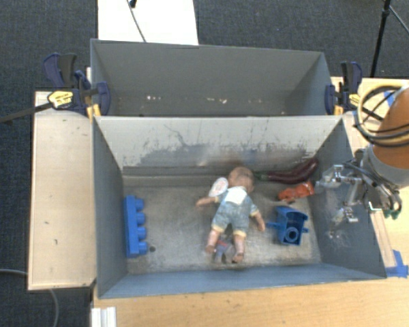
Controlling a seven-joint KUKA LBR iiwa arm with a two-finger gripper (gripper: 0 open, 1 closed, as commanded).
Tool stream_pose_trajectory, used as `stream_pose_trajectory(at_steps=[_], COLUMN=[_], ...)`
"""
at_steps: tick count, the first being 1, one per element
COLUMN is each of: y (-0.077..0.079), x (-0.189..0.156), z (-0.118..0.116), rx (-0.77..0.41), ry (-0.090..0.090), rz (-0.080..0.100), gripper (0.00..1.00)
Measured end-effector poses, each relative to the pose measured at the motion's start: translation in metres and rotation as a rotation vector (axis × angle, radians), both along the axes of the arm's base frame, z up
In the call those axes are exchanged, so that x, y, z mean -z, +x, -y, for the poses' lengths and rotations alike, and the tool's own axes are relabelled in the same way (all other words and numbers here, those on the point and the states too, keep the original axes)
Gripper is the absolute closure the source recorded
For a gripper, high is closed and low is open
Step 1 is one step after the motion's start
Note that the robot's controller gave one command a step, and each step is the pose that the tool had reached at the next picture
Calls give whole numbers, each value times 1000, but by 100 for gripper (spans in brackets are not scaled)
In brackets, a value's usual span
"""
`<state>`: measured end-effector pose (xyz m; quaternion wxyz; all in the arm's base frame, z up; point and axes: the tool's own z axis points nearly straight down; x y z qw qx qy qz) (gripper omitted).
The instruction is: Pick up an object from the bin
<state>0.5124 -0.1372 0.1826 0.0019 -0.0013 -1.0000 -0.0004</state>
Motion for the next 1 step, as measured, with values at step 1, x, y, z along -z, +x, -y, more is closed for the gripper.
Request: stream_pose_trajectory(at_steps=[1], y=[2], x=[-3], z=[0], rx=[-5], ry=[-2], rz=[7], gripper=[0])
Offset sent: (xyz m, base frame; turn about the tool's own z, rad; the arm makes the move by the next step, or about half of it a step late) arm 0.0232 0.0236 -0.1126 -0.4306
